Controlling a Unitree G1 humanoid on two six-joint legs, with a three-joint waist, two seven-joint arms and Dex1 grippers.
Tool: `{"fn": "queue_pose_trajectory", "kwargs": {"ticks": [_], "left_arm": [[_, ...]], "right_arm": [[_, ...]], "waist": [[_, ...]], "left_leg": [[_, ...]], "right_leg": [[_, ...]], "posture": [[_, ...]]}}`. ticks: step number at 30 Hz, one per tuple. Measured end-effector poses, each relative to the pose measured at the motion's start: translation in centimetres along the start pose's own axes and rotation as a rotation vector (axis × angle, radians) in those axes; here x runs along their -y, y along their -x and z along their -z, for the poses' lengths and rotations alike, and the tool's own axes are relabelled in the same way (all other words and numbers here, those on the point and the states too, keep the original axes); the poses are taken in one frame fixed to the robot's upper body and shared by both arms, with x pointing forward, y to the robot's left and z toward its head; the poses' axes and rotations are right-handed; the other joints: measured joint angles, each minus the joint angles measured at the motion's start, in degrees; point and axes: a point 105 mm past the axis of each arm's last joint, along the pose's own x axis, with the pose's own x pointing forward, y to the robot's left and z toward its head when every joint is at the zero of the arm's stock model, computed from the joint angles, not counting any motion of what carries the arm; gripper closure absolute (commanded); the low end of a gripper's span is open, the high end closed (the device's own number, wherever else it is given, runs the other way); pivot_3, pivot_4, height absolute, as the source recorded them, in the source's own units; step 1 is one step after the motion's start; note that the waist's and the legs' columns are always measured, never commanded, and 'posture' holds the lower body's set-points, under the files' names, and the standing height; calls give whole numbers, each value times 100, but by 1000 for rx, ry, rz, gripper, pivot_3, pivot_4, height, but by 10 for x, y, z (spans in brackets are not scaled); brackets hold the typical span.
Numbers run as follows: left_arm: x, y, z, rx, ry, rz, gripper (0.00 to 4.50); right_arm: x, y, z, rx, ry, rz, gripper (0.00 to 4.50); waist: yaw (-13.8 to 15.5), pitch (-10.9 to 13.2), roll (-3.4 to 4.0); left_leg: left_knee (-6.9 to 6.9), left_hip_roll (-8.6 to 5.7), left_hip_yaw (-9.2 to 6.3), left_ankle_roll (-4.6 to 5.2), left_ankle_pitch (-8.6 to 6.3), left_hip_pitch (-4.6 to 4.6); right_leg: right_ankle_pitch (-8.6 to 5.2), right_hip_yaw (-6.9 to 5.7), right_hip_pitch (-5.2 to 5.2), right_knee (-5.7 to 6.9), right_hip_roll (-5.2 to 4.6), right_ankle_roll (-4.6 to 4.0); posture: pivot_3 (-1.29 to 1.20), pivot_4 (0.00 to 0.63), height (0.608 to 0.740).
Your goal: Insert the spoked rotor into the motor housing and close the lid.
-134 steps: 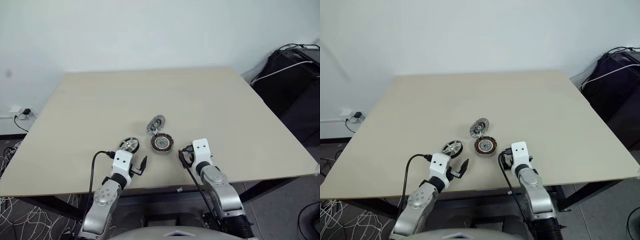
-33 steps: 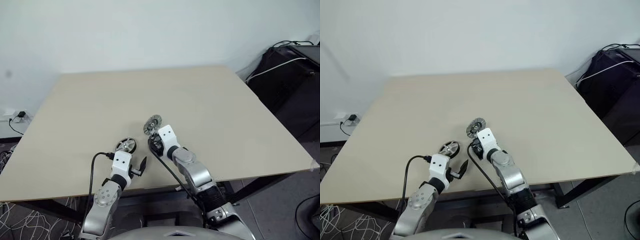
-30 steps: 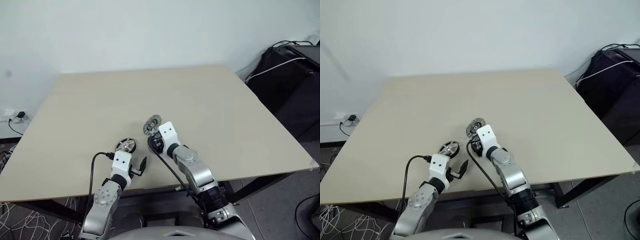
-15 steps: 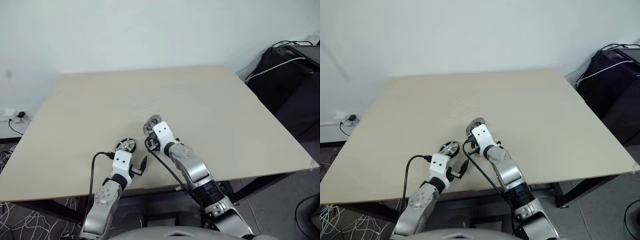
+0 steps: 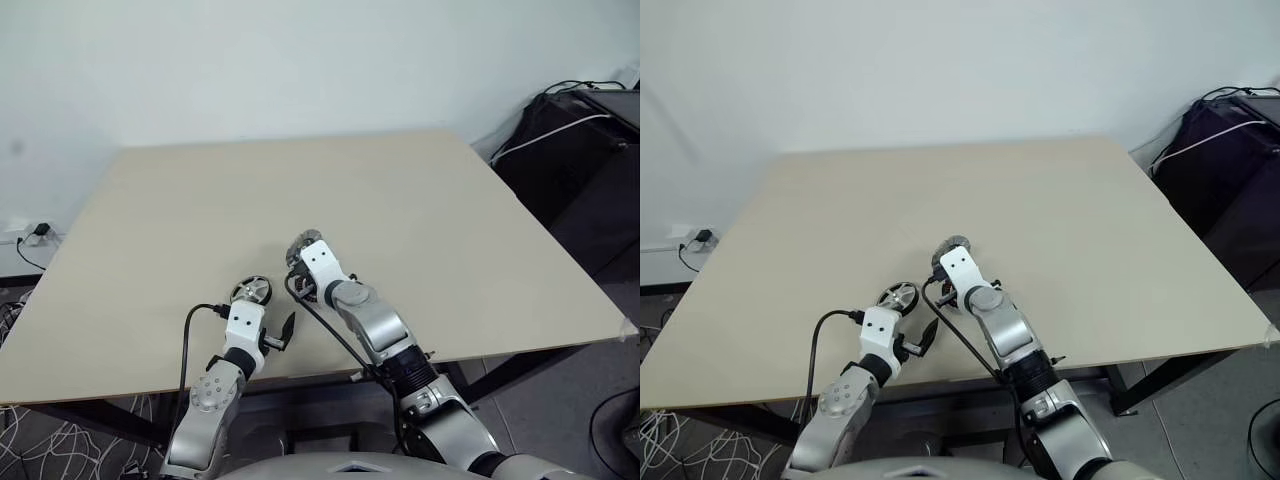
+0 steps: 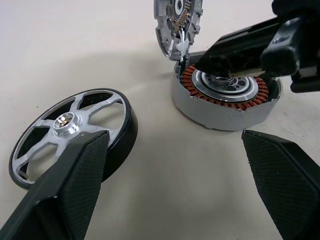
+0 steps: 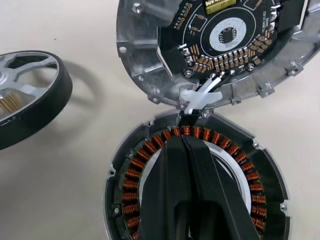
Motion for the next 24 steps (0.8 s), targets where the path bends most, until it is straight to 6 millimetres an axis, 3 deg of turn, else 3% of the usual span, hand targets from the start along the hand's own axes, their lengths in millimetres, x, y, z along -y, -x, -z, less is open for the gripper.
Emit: {"fn": "queue_pose_trajectory", "kwargs": {"ticks": [24], "left_arm": [[0, -1, -1, 4, -3, 5, 0]], "right_arm": [[0, 1, 6, -27, 10, -6, 4457]], "waist": [[-93, -2, 1]], "left_leg": [[-1, -1, -1, 0, 0, 1]], "right_leg": [[0, 0, 1, 0, -1, 0]], "posture": [[0, 0, 740]]}}
